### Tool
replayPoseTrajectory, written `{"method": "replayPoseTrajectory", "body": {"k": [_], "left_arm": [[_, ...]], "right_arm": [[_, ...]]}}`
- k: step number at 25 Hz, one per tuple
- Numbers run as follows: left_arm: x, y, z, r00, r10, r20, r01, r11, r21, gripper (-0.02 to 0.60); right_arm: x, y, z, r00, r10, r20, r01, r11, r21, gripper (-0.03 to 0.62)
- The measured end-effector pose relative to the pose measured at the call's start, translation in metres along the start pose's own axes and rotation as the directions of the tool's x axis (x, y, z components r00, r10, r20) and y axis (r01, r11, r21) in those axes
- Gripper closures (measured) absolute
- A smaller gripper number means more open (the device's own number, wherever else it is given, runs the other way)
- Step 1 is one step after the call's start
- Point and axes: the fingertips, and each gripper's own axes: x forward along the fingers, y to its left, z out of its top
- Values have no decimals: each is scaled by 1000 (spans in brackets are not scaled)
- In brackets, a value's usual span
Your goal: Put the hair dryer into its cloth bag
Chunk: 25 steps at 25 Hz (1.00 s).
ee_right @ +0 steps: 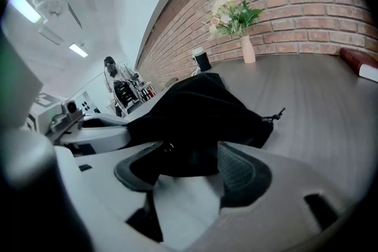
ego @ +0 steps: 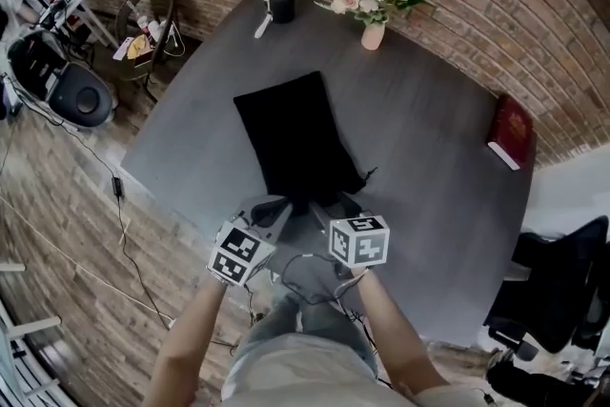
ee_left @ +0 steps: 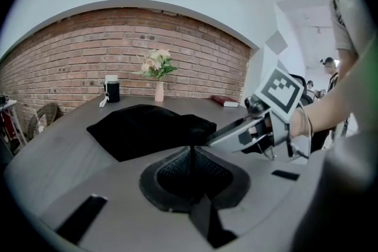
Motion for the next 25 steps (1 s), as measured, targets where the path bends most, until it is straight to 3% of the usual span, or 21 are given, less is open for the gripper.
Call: {"method": "replayPoseTrajectory", "body": {"k": [6,12,21,25], "left_arm": [[5,0,-26,998,4,-63,0,998,55,566],[6,-1,-48,991,-16,-131,20,999,28,565],[10,-4,-45,995,-53,-90,49,998,-42,561],[1,-1,-38,999,-28,-22,26,996,-86,458]], "right_arm": [[-24,-13,-10,999,-42,1,42,999,10,309],[-42,-18,-19,996,-85,-11,85,996,6,309],[-60,-27,-19,989,-150,-11,150,989,-9,310],[-74,-25,-6,985,-171,32,172,985,-16,315]]}}
